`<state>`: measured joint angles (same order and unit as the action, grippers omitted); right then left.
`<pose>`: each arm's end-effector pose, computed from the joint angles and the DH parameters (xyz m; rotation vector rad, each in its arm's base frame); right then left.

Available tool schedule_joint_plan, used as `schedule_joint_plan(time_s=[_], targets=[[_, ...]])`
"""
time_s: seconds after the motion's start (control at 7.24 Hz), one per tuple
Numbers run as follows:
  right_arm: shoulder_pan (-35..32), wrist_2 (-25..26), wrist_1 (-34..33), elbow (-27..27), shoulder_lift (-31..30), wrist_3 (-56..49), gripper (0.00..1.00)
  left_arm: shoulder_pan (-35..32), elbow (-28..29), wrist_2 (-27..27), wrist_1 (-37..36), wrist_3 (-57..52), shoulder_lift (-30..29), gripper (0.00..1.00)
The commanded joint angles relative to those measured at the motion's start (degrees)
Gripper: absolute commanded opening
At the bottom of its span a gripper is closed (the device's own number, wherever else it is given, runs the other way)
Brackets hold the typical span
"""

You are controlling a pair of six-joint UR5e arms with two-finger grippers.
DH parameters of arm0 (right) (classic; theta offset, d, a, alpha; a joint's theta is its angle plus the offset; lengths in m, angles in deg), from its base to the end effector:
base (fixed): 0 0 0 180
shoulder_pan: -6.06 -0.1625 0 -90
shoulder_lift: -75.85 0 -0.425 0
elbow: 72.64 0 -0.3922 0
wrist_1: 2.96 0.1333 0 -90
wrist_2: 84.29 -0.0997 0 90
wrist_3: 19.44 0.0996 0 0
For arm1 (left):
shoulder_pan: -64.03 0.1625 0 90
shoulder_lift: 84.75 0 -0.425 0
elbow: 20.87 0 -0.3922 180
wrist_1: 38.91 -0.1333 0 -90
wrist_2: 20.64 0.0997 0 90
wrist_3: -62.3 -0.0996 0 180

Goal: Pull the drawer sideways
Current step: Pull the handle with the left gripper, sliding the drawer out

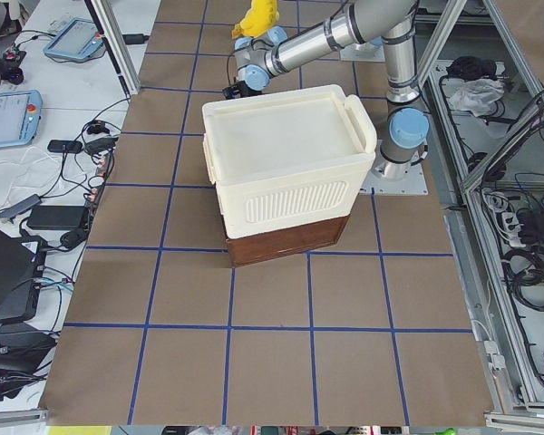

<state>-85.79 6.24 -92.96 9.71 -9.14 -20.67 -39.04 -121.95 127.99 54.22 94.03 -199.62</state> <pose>0.1495 -0.5285 0.5090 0.0838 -3.1306 0.0722 -0.1693 -0.5160 0.2147 0.0675 1.9925 0.2232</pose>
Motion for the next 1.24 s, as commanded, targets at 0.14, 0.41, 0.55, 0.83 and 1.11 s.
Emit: schedule_joint_plan(time_s=[0.14, 0.41, 0.55, 0.83, 1.11], targets=[[0.00, 0.00, 0.00, 0.00, 0.00, 0.00, 1.00, -0.38, 0.36, -0.27, 0.03, 0.00, -0.01, 0.32], [0.00, 0.00, 0.00, 0.00, 0.00, 0.00, 1.00, -0.64, 1.05, -0.44, 0.03, 0.00, -0.09, 0.32], [0.00, 0.00, 0.00, 0.00, 0.00, 0.00, 1.00, -0.73, 2.37, -2.01, 0.03, 0.00, -0.44, 0.32], [0.00, 0.00, 0.00, 0.00, 0.00, 0.00, 1.00, -0.82, 3.08, -2.20, 0.03, 0.00, -1.15, 0.32], [0.00, 0.00, 0.00, 0.00, 0.00, -0.09, 1.00, -1.34, 3.17, -2.20, 0.03, 0.00, -1.24, 0.35]])
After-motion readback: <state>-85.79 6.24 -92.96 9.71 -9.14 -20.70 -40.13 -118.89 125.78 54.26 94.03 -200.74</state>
